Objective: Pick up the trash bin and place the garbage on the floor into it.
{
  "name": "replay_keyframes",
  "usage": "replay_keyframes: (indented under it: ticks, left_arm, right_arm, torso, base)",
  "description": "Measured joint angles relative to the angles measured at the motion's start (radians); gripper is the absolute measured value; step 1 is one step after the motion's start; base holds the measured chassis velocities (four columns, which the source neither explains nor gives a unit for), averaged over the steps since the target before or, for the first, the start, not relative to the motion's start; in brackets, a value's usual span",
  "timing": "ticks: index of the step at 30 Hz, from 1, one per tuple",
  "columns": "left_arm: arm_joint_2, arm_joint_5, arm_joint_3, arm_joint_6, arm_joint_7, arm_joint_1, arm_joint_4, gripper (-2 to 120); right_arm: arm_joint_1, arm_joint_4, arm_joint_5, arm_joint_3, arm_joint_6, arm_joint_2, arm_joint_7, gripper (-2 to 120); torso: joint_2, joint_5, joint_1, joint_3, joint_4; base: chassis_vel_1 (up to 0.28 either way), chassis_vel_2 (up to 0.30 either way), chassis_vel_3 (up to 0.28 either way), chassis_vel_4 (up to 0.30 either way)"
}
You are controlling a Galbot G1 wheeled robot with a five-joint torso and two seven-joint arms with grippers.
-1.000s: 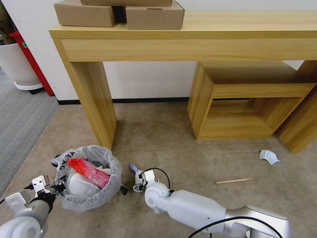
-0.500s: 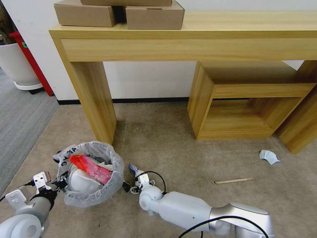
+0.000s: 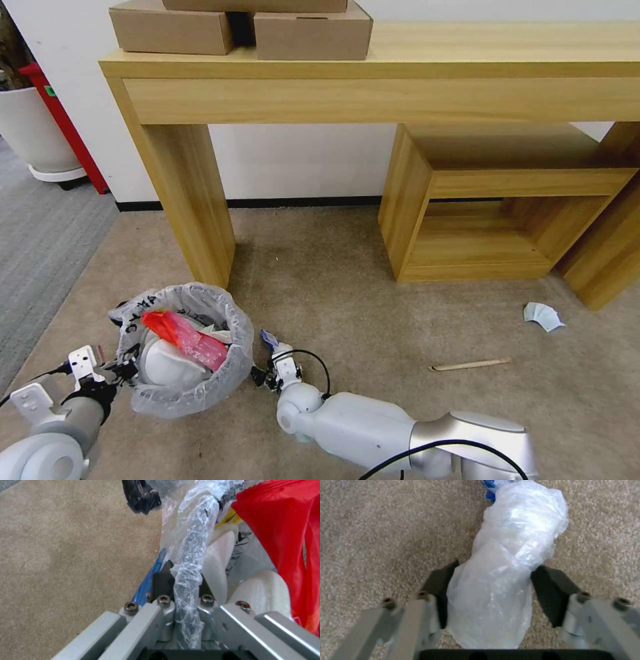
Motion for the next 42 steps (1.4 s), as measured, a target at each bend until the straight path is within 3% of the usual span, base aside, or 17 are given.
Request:
replay_keyframes:
  ticks: [2,14,20,23,27,28,31,36,38,42]
  left_arm:
    - [0.001,-0.001,-0.003,-0.001,0.001,0.004,-0.003,1]
    - [-0.005,-0.002,-0.003,-0.004,0.002,0.004,-0.007,1]
    - [-0.008,-0.001,-0.002,-0.004,0.001,0.0,0.001,1]
    - [-0.004,0.0,-0.002,-0.004,-0.001,-0.004,0.013,1]
    - [0.005,-0.001,0.0,-0.004,-0.005,-0.013,0.03,1]
    - [0.005,-0.001,0.0,-0.004,-0.005,-0.013,0.03,1]
    - [0.01,-0.007,0.007,0.001,-0.014,-0.019,0.032,1]
    - [0.018,-0.013,0.009,0.003,-0.017,-0.021,0.032,1]
    - [0.025,-0.016,0.001,0.004,-0.018,-0.013,0.027,1]
    - [0.026,-0.02,-0.009,0.004,-0.02,-0.004,0.011,1]
  right_arm:
    - [-0.001,-0.005,-0.006,-0.001,0.003,0.0,-0.003,40]
    - [-0.007,0.003,-0.043,-0.01,0.03,-0.043,-0.021,0]
    - [-0.009,0.071,-0.056,0.009,0.044,-0.087,-0.022,0]
    - [-0.01,0.182,-0.074,0.039,0.055,-0.141,-0.018,0]
    - [-0.021,0.479,-0.092,0.132,0.073,-0.293,-0.017,0]
    - [-0.021,0.479,-0.092,0.132,0.073,-0.293,-0.017,0]
    - [-0.025,0.719,-0.105,0.194,0.108,-0.464,-0.036,0]
    - [-0.013,0.872,-0.113,0.221,0.154,-0.559,-0.075,0]
    - [0.017,0.974,-0.113,0.227,0.21,-0.614,-0.149,0]
    - [0.078,1.065,-0.092,0.209,0.279,-0.645,-0.258,0]
  torso:
    - [0.0,0.0,0.0,0.0,0.0]
    - [0.0,0.0002,0.0,0.0,0.0]
    - [0.0,0.0003,0.0,0.0,0.0]
    - [0.0,0.0001,0.0,0.0,0.0]
    - [0.0,0.0007,0.0,0.0,0.0003]
    - [0.0,0.0007,0.0,0.0,0.0003]
    - [0.0,0.0,0.0,0.0,-0.0007]
    - [0.0,0.0003,0.0,0.0,-0.0004]
    - [0.0,0.0003,0.0,0.0,-0.0001]
    - [0.0,0.0003,0.0,0.0,0.0]
  base:
    - [0.0,0.0,0.0,0.0]
    - [0.0,0.0,0.0,0.0]
    - [0.0,0.0,0.0,0.0]
    - [0.0,0.0,0.0,0.0]
    - [0.0,0.0,0.0,0.0]
    - [0.0,0.0,0.0,0.0]
    - [0.0,0.0,0.0,0.0]
    - [0.0,0.0,0.0,0.0]
    - [0.0,0.0,0.0,0.0]
    - [0.0,0.0,0.0,0.0]
